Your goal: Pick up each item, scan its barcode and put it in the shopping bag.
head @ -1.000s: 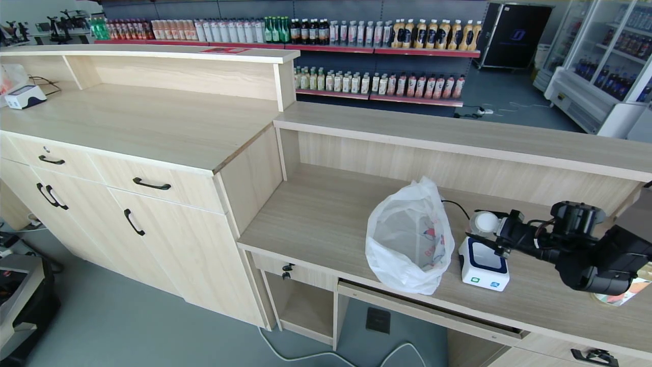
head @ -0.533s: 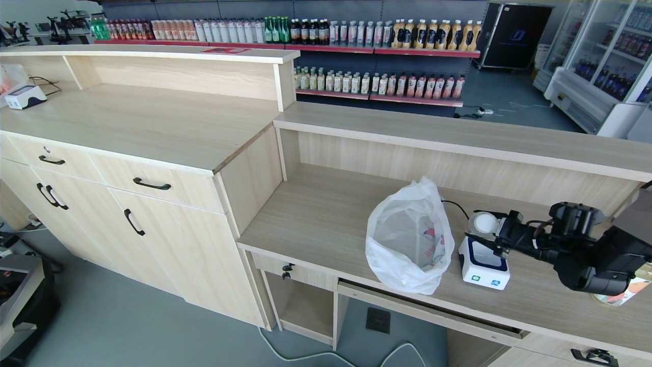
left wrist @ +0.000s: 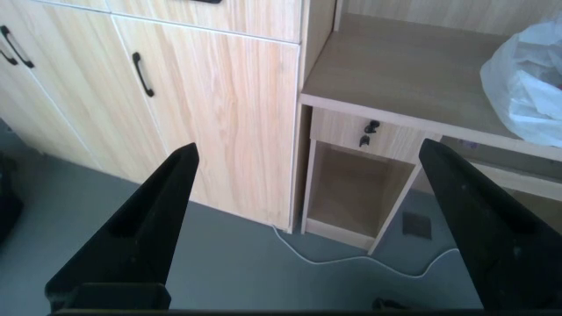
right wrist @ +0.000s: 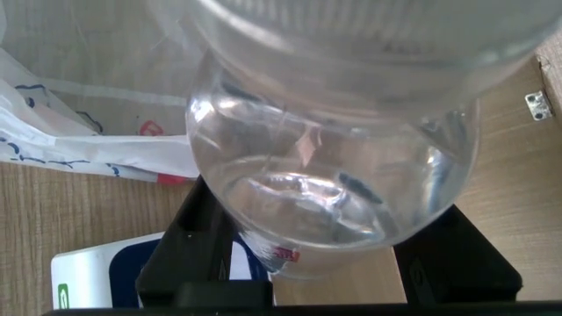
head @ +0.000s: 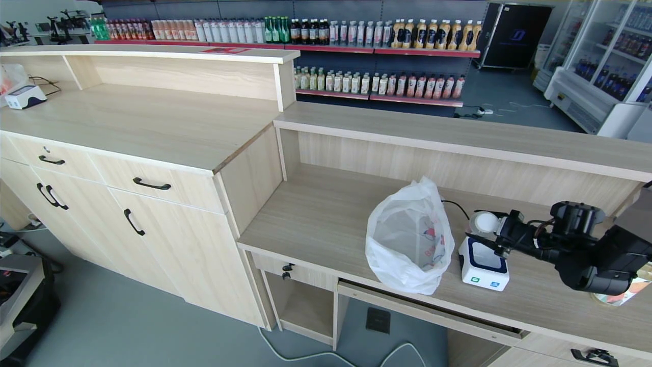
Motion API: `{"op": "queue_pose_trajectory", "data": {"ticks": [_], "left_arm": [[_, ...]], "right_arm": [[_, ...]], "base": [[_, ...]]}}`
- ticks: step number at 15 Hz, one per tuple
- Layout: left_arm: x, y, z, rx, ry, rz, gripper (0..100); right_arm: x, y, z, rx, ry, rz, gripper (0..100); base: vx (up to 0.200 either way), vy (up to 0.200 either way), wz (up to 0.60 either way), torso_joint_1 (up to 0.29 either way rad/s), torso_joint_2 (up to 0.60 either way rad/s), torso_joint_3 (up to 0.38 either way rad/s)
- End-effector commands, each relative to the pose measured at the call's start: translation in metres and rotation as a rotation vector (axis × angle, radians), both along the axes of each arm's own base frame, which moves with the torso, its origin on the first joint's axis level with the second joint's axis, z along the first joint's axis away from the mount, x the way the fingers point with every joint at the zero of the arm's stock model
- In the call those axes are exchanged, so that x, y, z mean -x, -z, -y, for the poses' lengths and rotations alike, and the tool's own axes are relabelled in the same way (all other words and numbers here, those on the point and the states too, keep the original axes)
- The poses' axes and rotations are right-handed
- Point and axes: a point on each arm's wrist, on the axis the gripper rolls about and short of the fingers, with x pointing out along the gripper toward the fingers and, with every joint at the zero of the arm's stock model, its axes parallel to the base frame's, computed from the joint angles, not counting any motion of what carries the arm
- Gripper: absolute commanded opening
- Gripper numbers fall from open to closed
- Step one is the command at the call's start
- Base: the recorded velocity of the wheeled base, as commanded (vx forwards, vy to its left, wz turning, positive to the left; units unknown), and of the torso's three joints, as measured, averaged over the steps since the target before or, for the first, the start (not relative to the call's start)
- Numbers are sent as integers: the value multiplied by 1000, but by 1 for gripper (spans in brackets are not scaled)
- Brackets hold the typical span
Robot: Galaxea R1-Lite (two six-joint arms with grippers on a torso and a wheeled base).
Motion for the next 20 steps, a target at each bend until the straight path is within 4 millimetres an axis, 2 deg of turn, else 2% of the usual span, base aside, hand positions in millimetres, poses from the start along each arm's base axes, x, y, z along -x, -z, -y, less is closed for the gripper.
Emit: {"op": "queue_pose_trajectory", "data": {"ticks": [1,5,7,8,9,10,12,13,14,16,18,20], "left_arm": [[0,0,0,0,-1,0,100],[0,0,0,0,-1,0,100],[0,0,0,0,-1,0,100],[0,0,0,0,-1,0,100],[0,0,0,0,-1,0,100],[0,0,0,0,-1,0,100],[0,0,0,0,-1,0,100],[0,0,0,0,-1,0,100],[0,0,0,0,-1,0,100],[0,0,0,0,-1,0,100],[0,0,0,0,-1,0,100],[0,0,0,0,-1,0,100]], "right_arm": [[0,-4,0,1,0,11,0],[1,-11,0,-24,5,7,0],[2,-31,-1,-73,26,10,0],[5,-48,-3,-120,69,0,0],[15,-77,-12,-230,133,-34,0],[40,-112,-24,-394,243,-90,0],[78,-151,-33,-590,441,-146,0],[89,-157,-34,-633,481,-170,0],[110,-166,-36,-696,537,-217,0],[133,-168,-37,-706,675,-212,0],[144,-172,-36,-701,811,-152,0],[149,-174,-34,-680,876,-111,0]], "base": [[0,0,0,0,0,0],[0,0,0,0,0,0],[0,0,0,0,0,0],[0,0,0,0,0,0],[0,0,0,0,0,0],[0,0,0,0,0,0],[0,0,0,0,0,0],[0,0,0,0,0,0],[0,0,0,0,0,0],[0,0,0,0,0,0],[0,0,0,0,0,0],[0,0,0,0,0,0]]}}
